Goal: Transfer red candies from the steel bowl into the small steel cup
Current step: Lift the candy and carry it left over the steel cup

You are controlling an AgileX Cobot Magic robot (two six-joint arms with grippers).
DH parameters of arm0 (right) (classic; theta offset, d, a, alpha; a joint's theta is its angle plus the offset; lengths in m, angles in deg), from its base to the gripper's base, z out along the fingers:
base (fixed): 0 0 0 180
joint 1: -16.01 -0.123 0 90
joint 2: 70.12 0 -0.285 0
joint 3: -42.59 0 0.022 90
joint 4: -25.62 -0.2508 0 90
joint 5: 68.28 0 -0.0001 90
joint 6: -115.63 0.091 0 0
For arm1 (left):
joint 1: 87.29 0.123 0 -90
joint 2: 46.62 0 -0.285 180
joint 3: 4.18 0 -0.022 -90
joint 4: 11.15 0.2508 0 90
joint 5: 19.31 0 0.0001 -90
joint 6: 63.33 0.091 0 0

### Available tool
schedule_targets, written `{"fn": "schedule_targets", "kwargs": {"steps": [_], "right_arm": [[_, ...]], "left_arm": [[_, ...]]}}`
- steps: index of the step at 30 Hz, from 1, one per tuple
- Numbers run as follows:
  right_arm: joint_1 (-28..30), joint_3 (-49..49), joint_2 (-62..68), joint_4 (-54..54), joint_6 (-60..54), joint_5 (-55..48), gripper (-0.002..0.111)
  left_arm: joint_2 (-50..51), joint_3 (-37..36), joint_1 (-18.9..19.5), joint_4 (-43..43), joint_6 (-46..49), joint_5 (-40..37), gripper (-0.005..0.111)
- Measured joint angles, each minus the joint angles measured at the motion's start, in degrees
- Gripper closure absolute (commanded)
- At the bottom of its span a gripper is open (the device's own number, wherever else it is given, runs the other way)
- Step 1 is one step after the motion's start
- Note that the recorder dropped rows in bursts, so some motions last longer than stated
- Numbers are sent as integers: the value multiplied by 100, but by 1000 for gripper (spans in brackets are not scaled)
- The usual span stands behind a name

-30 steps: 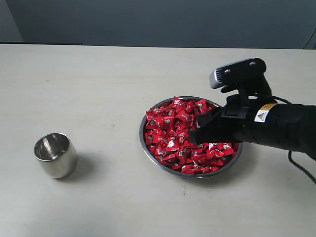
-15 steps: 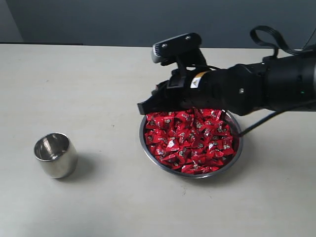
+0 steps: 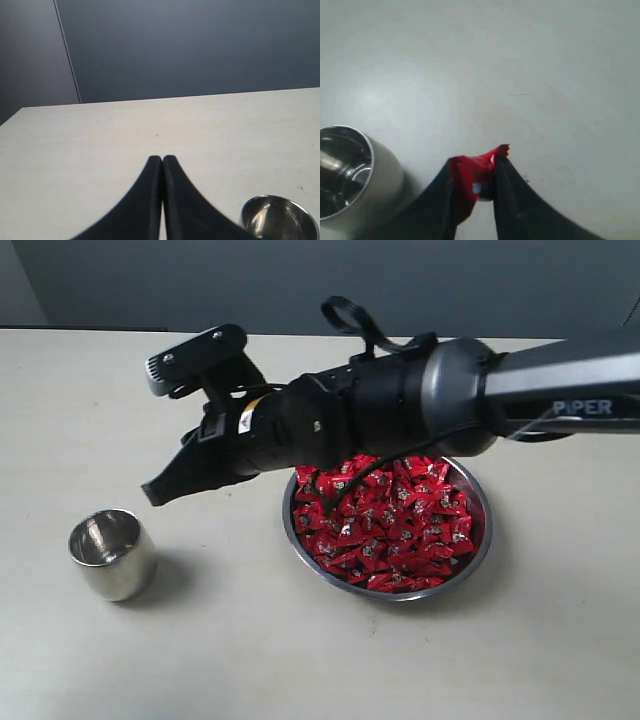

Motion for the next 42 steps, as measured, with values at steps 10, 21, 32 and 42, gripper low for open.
{"fn": "schedule_targets", "kwargs": {"steps": [10,21,32,42], "right_arm": [[-564,-772,339,0,-115,-343,89],[-938,-928,647,-134,-124,-555,89],[-1094,-928,683,-156,-141,-578,89],[-1094,-1062,737,-141,-141,-749,79]], "left_arm": [[0,0,0,0,0,0,106],[0,0,0,0,0,0,106],[0,0,0,0,0,0,106],[0,0,0,0,0,0,106]]}}
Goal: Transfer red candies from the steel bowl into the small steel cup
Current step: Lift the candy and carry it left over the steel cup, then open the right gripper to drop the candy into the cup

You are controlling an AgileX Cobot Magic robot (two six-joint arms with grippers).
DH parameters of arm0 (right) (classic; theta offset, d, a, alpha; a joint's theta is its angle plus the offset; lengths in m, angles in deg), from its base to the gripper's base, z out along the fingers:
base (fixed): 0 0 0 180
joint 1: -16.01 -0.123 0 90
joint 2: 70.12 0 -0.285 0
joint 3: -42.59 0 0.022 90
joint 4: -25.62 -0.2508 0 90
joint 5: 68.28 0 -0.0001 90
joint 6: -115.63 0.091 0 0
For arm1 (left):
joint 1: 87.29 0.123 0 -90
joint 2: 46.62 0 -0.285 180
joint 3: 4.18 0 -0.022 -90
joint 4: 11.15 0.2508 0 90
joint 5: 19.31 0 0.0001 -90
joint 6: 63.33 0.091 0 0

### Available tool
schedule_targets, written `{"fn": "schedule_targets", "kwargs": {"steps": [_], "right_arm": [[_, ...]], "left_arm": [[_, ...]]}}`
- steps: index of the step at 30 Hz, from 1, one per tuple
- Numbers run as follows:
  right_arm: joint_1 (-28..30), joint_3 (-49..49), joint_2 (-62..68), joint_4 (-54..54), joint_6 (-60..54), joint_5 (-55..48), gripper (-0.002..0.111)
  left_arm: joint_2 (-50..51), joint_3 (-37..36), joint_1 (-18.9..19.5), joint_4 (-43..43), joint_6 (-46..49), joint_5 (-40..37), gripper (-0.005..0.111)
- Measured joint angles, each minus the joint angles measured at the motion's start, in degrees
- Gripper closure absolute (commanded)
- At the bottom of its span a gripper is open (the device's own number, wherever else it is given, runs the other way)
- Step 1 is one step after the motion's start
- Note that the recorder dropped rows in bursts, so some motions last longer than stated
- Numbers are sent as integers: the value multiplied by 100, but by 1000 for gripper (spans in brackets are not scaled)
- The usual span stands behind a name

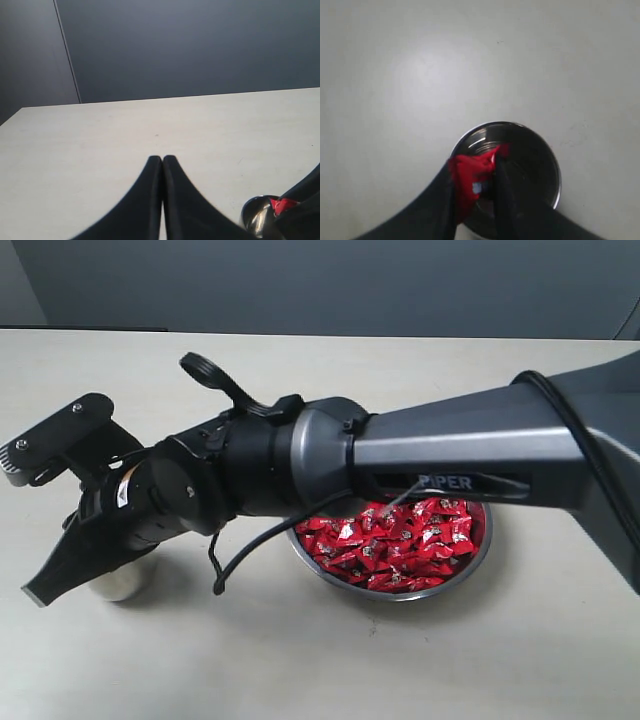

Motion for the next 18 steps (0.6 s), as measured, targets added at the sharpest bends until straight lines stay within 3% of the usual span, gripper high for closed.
{"fn": "schedule_targets", "kwargs": {"steps": [2,4,9,18], "right_arm": [[0,-134,39,48,0,-169,63],[0,-298,85,79,0,-283,58],[0,-438,96,203,25,-311,68],[0,-438,96,444,25,-391,69]], "left_arm": [[0,0,0,0,0,0,106],[0,0,0,0,0,0,106],[0,0,0,0,0,0,106],[0,0,0,0,0,0,106]]}}
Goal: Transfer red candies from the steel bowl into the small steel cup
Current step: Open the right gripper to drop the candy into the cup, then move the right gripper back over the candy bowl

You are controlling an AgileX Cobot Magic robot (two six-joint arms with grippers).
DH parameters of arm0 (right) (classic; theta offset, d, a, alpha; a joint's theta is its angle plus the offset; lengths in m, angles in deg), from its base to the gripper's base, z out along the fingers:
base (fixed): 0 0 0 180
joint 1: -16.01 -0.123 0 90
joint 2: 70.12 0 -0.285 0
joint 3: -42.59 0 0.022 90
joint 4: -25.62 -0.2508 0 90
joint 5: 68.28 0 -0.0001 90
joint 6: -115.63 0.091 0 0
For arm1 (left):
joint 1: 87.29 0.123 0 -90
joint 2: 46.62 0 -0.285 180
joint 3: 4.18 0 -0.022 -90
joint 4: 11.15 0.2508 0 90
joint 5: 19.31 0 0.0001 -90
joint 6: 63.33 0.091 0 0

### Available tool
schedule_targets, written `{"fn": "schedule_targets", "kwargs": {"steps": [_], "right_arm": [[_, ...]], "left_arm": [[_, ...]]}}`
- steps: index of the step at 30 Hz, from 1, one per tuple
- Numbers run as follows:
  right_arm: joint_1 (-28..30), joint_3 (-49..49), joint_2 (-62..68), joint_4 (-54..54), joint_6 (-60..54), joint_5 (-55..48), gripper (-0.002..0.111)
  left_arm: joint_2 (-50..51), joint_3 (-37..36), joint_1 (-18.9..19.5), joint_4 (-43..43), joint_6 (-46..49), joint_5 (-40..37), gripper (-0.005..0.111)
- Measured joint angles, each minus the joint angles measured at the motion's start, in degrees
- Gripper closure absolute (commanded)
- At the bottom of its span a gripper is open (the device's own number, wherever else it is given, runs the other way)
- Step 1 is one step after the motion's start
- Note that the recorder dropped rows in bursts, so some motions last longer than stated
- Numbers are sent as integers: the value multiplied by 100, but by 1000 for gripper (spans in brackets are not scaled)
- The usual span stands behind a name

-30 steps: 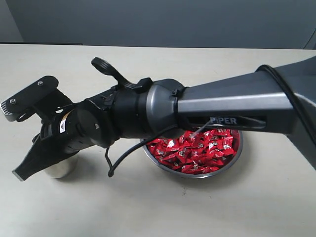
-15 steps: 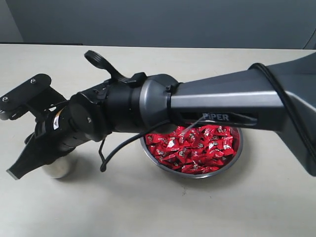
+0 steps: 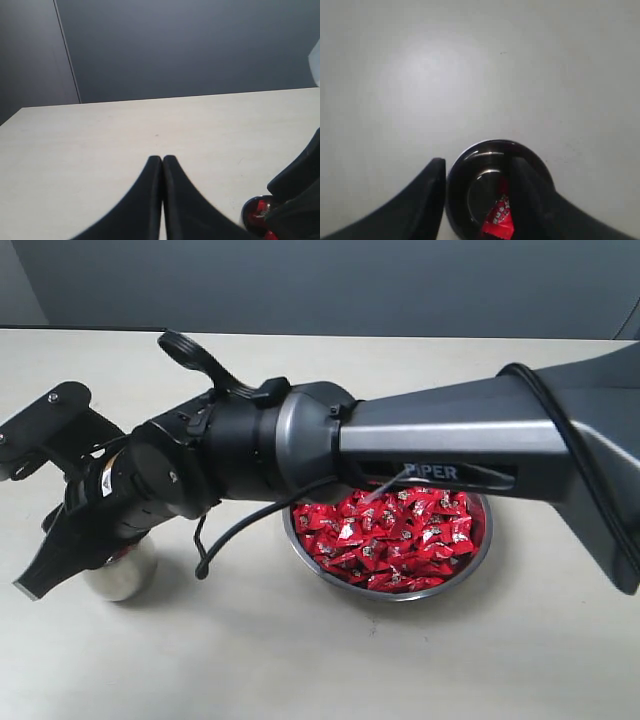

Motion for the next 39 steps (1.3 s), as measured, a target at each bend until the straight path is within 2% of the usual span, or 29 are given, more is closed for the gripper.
{"fn": "schedule_targets", "kwargs": {"steps": [8,17,28,32,33,36,39], "right_arm": [[201,0,-389,439,143,-438,69],[1159,0,-1331,1008,515,-1469,69],[2183,0,-2056,1068,748,-2494,69],[2399,328,-2376,1068,784,-2355,69],[2439,474,-2496,1068,798,-2254,72],[2615,1358,-3195,1068,913,-1439,79],[2831,2284,-3960,1068,1011,-593,78]], "left_arm": [[0,0,0,0,0,0,106],[0,0,0,0,0,0,106],[0,0,0,0,0,0,106],[0,0,0,0,0,0,106],[0,0,0,0,0,0,106],[0,0,0,0,0,0,106],[0,0,0,0,0,0,106]]}}
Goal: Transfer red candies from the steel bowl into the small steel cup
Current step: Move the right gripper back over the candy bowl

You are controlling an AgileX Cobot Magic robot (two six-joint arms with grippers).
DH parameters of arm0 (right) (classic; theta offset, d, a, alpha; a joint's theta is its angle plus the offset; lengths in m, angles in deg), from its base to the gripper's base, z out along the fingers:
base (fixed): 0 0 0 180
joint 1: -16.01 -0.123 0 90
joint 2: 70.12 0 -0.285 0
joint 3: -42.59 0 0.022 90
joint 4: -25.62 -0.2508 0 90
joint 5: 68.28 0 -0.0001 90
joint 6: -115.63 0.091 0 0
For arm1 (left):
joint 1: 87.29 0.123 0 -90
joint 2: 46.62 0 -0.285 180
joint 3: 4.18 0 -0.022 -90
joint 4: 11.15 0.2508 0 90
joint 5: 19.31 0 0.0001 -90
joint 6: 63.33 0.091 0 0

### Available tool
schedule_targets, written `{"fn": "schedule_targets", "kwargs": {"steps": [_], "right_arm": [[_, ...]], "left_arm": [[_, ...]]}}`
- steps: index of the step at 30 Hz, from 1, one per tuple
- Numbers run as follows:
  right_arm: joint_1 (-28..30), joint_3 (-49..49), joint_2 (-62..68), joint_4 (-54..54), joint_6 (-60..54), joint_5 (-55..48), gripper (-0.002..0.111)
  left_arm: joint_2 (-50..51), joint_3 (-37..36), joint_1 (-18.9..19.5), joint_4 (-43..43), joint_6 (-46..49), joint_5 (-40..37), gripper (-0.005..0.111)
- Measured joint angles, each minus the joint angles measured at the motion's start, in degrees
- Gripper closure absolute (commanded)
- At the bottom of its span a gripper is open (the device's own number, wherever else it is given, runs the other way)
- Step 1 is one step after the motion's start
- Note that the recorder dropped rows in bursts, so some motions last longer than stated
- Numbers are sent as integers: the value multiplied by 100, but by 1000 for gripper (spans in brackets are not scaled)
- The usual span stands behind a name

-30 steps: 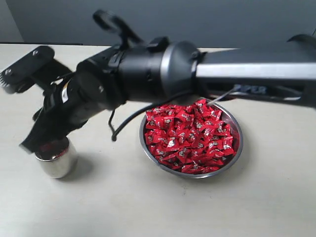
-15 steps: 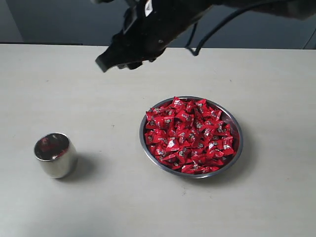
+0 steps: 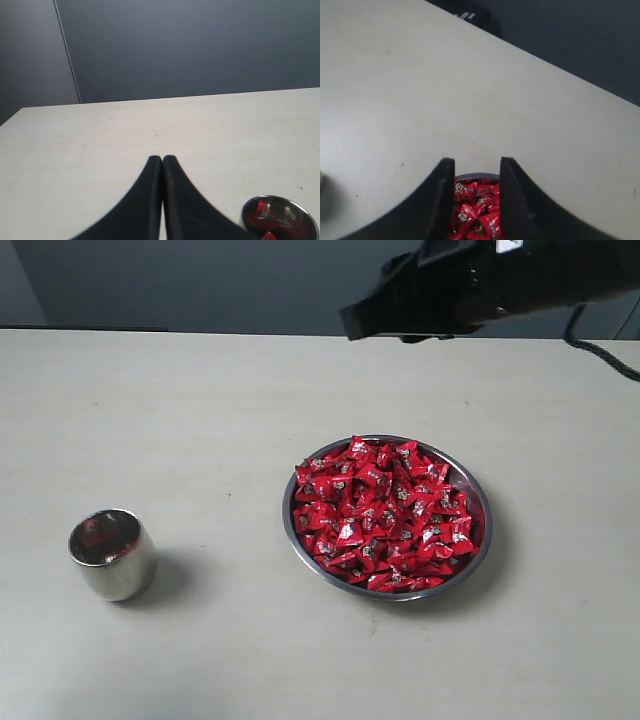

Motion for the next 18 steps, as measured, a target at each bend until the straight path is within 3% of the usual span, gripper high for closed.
{"fn": "schedule_targets", "kwargs": {"steps": [8,18], "right_arm": [[871,2128,-1313,0,728,402,78],[938,3802,-1509,-321,1125,2223,78]], "left_arm": [[0,0,0,0,0,0,106],[0,0,0,0,0,0,106]]}}
